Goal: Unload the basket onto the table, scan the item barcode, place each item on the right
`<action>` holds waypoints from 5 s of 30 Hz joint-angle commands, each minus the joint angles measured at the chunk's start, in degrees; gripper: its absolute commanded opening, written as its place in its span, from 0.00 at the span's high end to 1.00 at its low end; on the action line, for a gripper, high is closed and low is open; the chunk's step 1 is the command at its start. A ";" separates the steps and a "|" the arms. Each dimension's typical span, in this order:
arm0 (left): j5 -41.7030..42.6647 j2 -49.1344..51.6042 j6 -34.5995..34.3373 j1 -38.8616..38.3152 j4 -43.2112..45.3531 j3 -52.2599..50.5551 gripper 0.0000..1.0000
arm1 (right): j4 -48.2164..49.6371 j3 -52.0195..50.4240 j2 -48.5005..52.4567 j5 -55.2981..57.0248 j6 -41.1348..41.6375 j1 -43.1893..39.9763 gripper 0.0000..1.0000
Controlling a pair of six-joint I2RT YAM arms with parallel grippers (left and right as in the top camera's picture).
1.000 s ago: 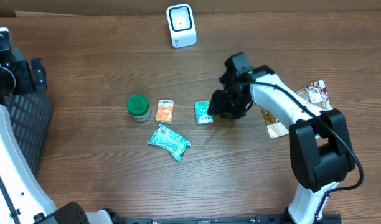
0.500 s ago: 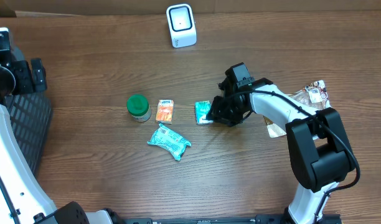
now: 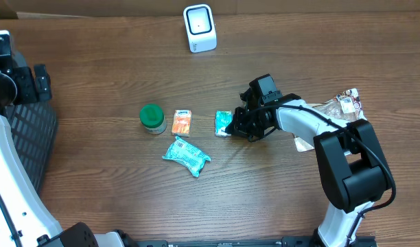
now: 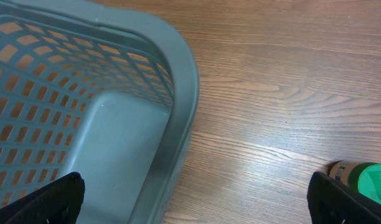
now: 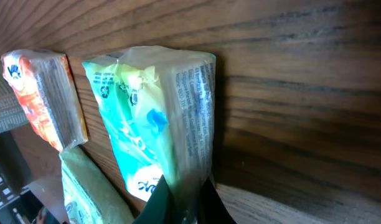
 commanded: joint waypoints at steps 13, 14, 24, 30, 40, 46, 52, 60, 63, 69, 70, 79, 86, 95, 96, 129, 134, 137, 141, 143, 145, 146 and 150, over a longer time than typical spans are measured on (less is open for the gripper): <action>0.02 0.31 1.27 0.24 0.20 0.24 0.00 | 7.34 -1.11 -14.64 -47.36 -3.10 -8.66 0.96; 0.02 0.31 1.27 0.24 0.17 0.24 0.00 | 8.74 -1.11 -14.73 -49.59 -1.81 -8.94 0.96; 0.02 0.31 1.27 0.24 0.20 0.24 0.00 | 27.04 -1.09 -14.78 -58.82 23.54 -9.55 0.96; 0.02 0.31 1.27 0.24 0.17 0.24 0.00 | 39.65 -1.09 -14.78 -58.82 41.00 -9.55 0.96; 0.02 0.31 1.27 0.24 0.20 0.24 0.00 | 47.65 -1.09 -14.78 -58.80 47.15 -9.55 0.96; 0.02 0.31 1.27 0.24 0.20 0.24 0.00 | 49.96 -1.09 -14.78 -58.73 42.93 -9.33 0.96; 0.02 0.31 1.27 0.24 0.17 0.24 0.00 | 44.81 -1.11 -14.75 -56.52 31.23 -6.67 0.96; 0.02 0.31 1.27 0.24 0.20 0.24 0.00 | 18.21 -1.16 -14.71 -41.46 9.46 -3.63 0.96; 0.02 0.31 1.27 0.24 0.17 0.24 0.01 | 8.15 -1.16 -14.71 -30.51 3.56 -2.91 0.96; 0.02 0.31 1.27 0.24 0.20 0.24 0.01 | -5.68 0.74 -14.73 -13.27 -1.66 -1.88 0.96; 0.02 0.31 1.27 0.24 0.20 0.24 0.00 | -8.57 2.21 -14.73 -10.86 -2.58 -1.66 0.96; 0.02 0.31 1.27 0.24 0.20 0.24 0.00 | -31.36 31.43 -14.36 26.75 -5.49 5.53 0.96; 0.02 0.31 1.27 0.24 0.20 0.24 0.00 | -19.82 40.33 -13.64 52.26 -12.35 12.04 0.96; 0.02 0.31 1.27 0.24 0.20 0.24 0.01 | 6.43 41.40 0.13 68.70 -31.82 13.03 0.96; 0.02 0.31 1.27 0.24 0.17 0.24 0.00 | 7.93 42.69 2.54 70.27 -33.90 13.03 0.96; 0.02 0.31 1.27 0.24 0.17 0.24 0.00 | 29.09 55.80 31.71 61.81 -73.35 9.77 0.96; 0.02 0.31 1.27 0.24 0.20 0.24 0.00 | 29.14 55.80 31.71 61.83 -73.35 10.01 0.96; 0.02 0.31 1.27 0.24 0.20 0.24 0.00 | 29.11 55.80 31.69 61.79 -72.94 10.01 0.96; 0.02 0.31 1.27 0.24 0.20 0.24 0.00 | 27.87 55.80 30.95 61.37 -69.90 10.01 0.96; 0.02 0.31 1.27 0.24 0.20 0.24 0.01 | 24.33 55.80 29.38 59.78 -66.97 10.01 0.96; 0.02 0.31 1.27 0.24 0.20 0.24 0.00 | 20.35 55.80 27.17 57.00 -63.34 10.01 0.96; 0.02 0.31 1.27 0.24 0.17 0.24 0.00 | 18.36 55.80 25.75 55.39 -61.22 10.01 0.96; 0.02 0.31 1.27 0.24 0.20 0.24 0.00 | 12.52 55.82 19.78 52.57 -54.05 9.94 0.96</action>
